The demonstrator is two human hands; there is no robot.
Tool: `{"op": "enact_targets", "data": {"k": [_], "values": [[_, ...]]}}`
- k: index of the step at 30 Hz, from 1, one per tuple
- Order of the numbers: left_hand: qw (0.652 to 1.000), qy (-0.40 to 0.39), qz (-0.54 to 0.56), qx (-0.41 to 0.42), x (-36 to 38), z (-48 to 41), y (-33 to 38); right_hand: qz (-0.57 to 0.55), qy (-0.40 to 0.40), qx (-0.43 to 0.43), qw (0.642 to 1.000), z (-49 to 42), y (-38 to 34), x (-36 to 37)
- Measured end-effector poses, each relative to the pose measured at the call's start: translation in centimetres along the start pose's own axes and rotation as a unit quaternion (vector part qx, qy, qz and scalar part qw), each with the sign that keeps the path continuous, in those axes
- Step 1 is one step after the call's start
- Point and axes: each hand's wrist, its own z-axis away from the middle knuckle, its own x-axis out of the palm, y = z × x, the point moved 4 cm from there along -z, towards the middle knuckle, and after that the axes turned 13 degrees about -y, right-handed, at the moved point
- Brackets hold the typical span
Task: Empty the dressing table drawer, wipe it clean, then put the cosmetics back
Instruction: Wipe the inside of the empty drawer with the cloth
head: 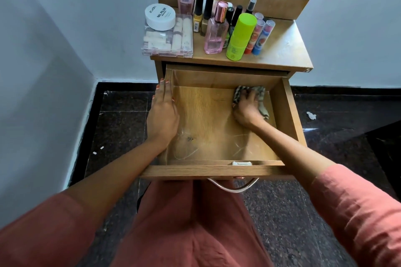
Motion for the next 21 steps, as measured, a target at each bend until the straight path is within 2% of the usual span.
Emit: {"op": "enact_targets", "data": {"k": [7, 13, 17, 21], "values": [[1.0, 0.0, 0.018, -0.007, 0.0, 0.0, 0.0, 0.098, -0.006, -0.053, 0.994, 0.0, -6.8, 3.7], [0.999, 0.003, 0.046, -0.025, -0.2, -0.1, -0.3, 0.171, -0.006, -0.165, 0.971, 1.0, -12.2, 6.8], [0.996, 0.012, 0.08, -0.021, -0.4, 0.0, -0.6, 0.194, -0.001, -0.195, 0.961, 0.9, -11.1, 6.1], [0.995, 0.018, 0.095, -0.023, -0.5, 0.1, -0.7, 0.179, -0.01, -0.159, 0.971, 0.4, -9.4, 5.2]]}}
